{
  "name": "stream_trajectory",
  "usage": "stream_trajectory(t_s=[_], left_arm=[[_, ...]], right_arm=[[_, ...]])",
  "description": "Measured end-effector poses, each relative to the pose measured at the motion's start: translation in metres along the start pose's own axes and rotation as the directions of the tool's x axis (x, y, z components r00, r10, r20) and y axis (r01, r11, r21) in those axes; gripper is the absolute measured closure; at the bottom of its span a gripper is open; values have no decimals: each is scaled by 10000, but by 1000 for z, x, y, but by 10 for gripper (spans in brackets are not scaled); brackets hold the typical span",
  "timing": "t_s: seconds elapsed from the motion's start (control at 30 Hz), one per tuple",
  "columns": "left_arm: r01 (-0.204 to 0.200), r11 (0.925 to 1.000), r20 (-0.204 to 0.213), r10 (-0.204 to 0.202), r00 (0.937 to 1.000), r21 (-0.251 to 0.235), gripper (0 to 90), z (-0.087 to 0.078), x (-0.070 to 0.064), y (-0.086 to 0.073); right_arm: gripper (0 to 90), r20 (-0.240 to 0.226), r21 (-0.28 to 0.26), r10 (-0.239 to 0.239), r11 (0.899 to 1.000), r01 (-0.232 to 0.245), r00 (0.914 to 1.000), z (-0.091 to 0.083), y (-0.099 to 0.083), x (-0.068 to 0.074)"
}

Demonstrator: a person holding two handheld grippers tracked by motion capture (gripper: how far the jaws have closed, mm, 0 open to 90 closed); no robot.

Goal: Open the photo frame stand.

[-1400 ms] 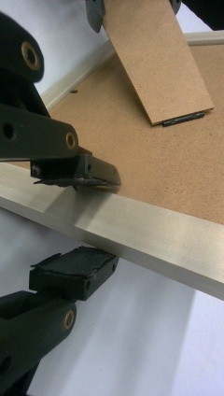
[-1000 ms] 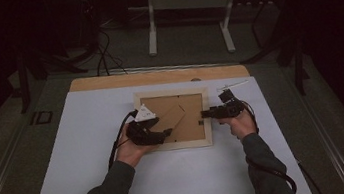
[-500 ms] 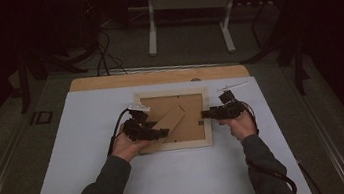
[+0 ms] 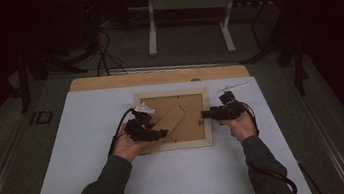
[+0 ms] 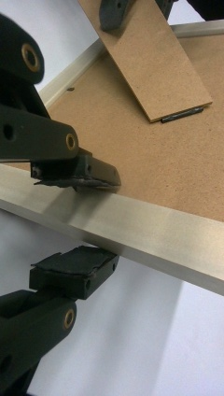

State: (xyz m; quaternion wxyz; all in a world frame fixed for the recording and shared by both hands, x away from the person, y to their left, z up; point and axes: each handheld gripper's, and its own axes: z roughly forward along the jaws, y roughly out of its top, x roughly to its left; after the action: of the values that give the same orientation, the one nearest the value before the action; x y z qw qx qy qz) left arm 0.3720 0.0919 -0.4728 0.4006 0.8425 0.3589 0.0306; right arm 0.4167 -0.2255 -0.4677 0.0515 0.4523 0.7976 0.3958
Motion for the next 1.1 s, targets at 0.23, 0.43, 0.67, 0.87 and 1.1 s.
stream_trajectory(t_s=[0.23,0.43,0.67,0.87,1.1], left_arm=[[-81,10000,-107,80,9999,-41,609,-2,-3,1],[-285,9992,58,283,9996,295,561,3,-4,0],[-522,9969,-69,527,9986,595,526,10,-7,-1],[-629,9962,-235,644,9976,609,552,10,-10,0],[-772,9956,-320,790,9964,540,603,13,-13,1]], right_arm=[[585,64,-70,15,10000,-14,10000,0,0,1],[588,83,-169,-16,9999,17,10000,-1,-1,2],[589,79,-234,-30,9997,31,10000,-2,-2,2],[592,92,-324,-118,9994,121,9999,-4,-3,3],[604,326,-503,-372,9980,388,9988,-10,0,7]])
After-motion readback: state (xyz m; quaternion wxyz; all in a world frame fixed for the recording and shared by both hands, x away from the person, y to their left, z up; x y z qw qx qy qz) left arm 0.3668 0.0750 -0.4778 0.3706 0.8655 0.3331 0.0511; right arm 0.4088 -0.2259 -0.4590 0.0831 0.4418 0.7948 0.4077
